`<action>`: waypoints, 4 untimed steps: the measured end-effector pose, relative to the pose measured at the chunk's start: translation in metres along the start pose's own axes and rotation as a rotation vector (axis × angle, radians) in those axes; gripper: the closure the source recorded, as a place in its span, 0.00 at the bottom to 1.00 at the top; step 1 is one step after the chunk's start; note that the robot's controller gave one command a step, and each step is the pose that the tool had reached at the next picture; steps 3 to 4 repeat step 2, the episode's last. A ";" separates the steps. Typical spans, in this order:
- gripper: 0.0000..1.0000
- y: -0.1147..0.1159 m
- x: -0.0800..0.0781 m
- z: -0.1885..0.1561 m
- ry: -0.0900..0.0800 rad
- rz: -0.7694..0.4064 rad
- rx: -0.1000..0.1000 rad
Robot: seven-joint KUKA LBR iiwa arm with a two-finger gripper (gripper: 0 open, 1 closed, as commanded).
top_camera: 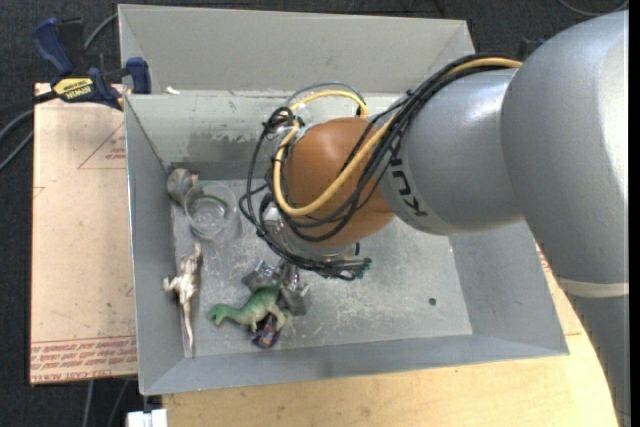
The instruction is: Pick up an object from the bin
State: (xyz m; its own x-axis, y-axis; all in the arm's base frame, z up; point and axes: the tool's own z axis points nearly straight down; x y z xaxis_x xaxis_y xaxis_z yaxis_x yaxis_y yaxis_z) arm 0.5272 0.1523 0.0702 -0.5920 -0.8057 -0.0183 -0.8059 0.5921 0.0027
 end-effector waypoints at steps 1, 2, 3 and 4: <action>1.00 0.006 -0.005 -0.092 0.002 -0.027 -0.002; 1.00 -0.005 -0.001 -0.018 -0.005 -0.015 0.002; 1.00 -0.005 -0.001 -0.018 -0.005 -0.015 0.002; 1.00 -0.005 -0.001 -0.018 -0.005 -0.015 0.002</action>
Offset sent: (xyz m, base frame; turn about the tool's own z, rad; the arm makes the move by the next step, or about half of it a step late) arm 0.0049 -0.0057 -0.0002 -0.0118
